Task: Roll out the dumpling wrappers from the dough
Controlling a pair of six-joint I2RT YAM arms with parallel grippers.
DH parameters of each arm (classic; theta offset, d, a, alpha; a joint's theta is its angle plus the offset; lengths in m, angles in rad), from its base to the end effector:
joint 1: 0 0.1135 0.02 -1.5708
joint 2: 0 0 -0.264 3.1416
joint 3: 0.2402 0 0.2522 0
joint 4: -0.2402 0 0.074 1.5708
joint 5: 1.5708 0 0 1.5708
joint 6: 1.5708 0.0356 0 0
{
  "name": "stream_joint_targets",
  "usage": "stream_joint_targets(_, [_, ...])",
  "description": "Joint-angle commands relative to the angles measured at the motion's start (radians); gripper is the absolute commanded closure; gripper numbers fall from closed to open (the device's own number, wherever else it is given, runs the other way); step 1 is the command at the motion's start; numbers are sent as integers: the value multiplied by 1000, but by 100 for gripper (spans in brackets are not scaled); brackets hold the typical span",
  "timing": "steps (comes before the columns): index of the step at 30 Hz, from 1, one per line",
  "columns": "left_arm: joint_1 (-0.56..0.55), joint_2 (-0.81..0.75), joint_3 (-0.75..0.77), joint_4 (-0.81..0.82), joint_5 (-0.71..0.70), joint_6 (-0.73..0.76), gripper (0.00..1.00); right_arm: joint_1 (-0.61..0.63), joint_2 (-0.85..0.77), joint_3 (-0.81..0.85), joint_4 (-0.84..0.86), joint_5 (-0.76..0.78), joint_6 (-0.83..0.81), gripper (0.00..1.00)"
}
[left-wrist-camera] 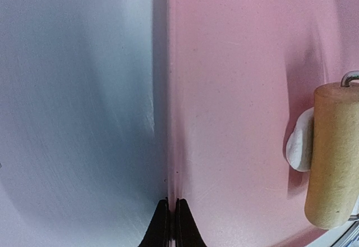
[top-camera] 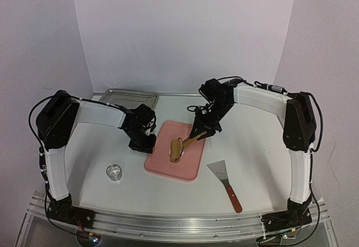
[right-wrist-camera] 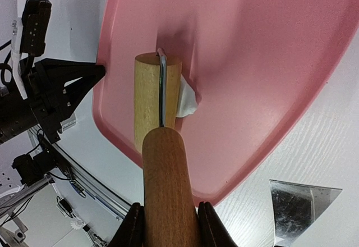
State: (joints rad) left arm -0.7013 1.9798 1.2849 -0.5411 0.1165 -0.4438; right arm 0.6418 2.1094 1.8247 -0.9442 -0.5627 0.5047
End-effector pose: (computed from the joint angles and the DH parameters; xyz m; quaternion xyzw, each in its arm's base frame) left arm 0.2934 -0.2532 0.1417 0.1360 0.9750 -0.1384 0.1087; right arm 0.3429 0.2800 0.2308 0.1120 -0.9412 -0.3185 0.0111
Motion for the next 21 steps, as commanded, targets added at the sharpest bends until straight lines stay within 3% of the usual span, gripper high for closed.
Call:
stream_joint_targets(1, [-11, -29, -38, -93, -34, 12, 100, -72, 33, -61, -185, 306, -20, 100])
stream_joint_targets(8, [-11, -35, -51, -72, -23, 12, 100, -35, 131, 9, -149, 222, 21, 100])
stream_joint_targets(16, [-10, -38, -53, -64, -24, 22, 100, -103, 87, 20, -184, 279, -37, 100])
stream_joint_targets(21, [-10, -38, -55, -52, -13, 41, 100, -84, 126, 20, -191, 255, -51, 100])
